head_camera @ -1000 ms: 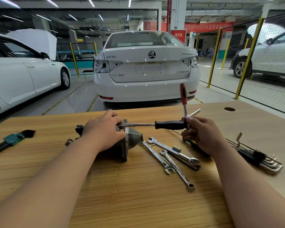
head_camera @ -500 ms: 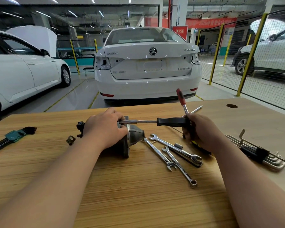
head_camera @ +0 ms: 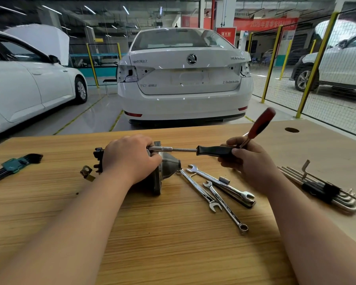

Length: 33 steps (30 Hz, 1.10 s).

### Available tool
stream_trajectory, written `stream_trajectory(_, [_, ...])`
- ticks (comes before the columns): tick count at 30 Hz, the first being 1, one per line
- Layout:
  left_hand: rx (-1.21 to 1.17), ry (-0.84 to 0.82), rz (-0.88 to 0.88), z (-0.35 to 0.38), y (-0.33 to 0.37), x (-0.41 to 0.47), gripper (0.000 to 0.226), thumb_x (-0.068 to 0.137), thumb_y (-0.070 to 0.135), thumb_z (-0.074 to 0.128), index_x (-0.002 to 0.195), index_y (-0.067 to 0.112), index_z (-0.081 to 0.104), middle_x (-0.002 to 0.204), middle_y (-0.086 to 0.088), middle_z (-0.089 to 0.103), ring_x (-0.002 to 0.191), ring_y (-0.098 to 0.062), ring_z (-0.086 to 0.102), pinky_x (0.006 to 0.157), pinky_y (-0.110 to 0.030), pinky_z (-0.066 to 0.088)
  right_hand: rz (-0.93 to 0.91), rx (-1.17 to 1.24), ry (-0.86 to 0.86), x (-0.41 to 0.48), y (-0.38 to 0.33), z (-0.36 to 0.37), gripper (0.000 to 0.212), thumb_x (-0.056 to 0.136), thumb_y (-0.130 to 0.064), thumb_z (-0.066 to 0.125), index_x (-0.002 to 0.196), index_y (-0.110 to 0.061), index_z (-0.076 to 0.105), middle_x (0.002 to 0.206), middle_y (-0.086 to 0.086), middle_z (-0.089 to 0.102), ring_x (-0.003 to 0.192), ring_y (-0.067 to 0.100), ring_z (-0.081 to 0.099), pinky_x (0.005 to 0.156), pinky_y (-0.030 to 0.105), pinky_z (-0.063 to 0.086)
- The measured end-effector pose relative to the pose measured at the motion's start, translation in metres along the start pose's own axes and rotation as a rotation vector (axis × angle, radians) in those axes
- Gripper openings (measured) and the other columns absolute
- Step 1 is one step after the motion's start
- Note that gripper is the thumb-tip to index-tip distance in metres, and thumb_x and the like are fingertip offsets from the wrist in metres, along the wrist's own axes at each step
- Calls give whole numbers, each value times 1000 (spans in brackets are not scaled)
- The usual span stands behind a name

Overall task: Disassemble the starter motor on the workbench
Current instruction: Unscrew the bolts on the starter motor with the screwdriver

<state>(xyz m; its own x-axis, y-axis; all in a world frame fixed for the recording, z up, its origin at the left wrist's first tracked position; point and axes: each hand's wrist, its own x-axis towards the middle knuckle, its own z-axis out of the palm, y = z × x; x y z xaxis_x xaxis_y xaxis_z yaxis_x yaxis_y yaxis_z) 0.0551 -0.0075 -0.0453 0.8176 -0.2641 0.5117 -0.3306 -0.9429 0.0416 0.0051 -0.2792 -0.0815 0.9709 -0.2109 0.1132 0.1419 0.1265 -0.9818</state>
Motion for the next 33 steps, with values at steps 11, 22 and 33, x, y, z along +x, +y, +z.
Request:
stream_trajectory(11, [4, 63, -9, 3, 0, -2, 16, 77, 48, 53, 71, 33, 53, 68, 14, 50, 59, -7, 39, 49, -23, 18, 230, -322, 131, 3, 0, 2, 52, 98, -57, 41, 102, -8, 57, 53, 7, 63, 38, 18, 53, 37, 24, 41])
stream_trajectory(22, [-32, 22, -29, 3, -1, 0, 14, 76, 50, 54, 85, 39, 54, 74, 19, 47, 64, -6, 40, 50, -22, 18, 61, -167, 27, 4, 0, 1, 22, 102, -28, 48, 100, -9, 59, 71, 12, 60, 52, 19, 60, 49, 29, 49])
stream_trajectory(33, [11, -34, -42, -1, 2, 1, 28, 78, 53, 53, 104, 42, 56, 79, 19, 45, 72, -9, 42, 50, -23, 20, -29, 106, -65, 13, 6, -7, 46, 85, 17, 52, 111, -19, 63, 102, 10, 66, 93, 20, 72, 79, 27, 57])
